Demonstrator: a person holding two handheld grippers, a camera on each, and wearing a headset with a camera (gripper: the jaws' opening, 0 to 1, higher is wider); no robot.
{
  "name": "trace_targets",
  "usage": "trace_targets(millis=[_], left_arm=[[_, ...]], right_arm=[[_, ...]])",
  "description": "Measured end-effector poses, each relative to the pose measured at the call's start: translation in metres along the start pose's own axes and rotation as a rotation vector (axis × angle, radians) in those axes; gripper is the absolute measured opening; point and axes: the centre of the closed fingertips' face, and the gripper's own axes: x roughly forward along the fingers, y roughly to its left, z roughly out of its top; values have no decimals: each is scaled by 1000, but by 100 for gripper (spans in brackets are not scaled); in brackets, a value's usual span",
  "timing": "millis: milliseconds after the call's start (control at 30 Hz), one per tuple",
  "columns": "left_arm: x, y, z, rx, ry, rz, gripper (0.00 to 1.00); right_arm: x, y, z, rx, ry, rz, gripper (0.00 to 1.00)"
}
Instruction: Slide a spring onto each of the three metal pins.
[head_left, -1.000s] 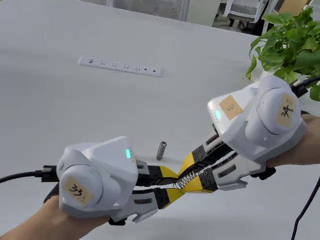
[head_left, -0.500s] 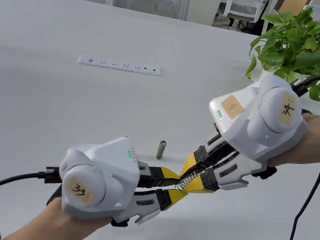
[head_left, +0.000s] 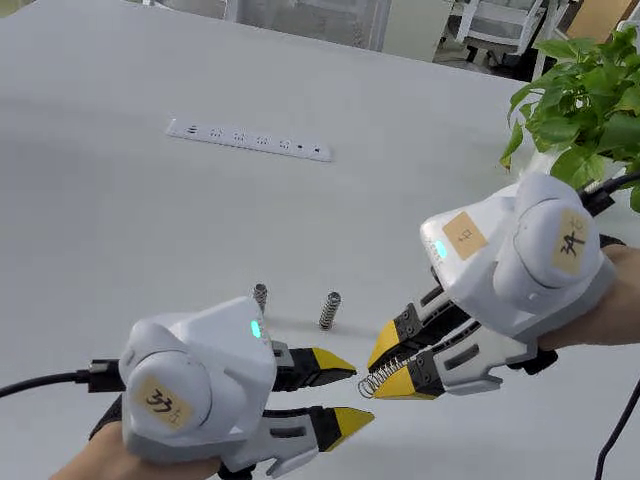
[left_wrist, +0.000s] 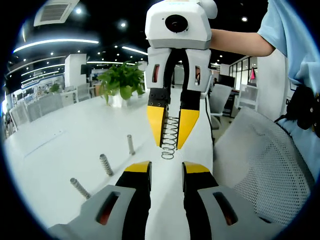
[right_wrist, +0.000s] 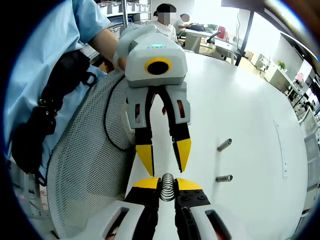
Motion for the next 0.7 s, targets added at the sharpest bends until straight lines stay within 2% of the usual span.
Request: trace_targets(millis=[100, 233, 433, 700], left_arm=[[-7, 7, -4, -27, 6, 32, 22], [-16, 19, -2, -53, -3, 81, 27], [-35, 36, -2, -89, -13, 165, 40], [-53, 48, -8, -142, -20, 248, 55]], right_arm=[[1, -4, -6, -4, 15, -12, 7], [3, -6, -11, 0, 23, -16, 7], [3, -9, -19, -4, 40, -13, 7], [5, -13, -35, -8, 81, -7, 7]])
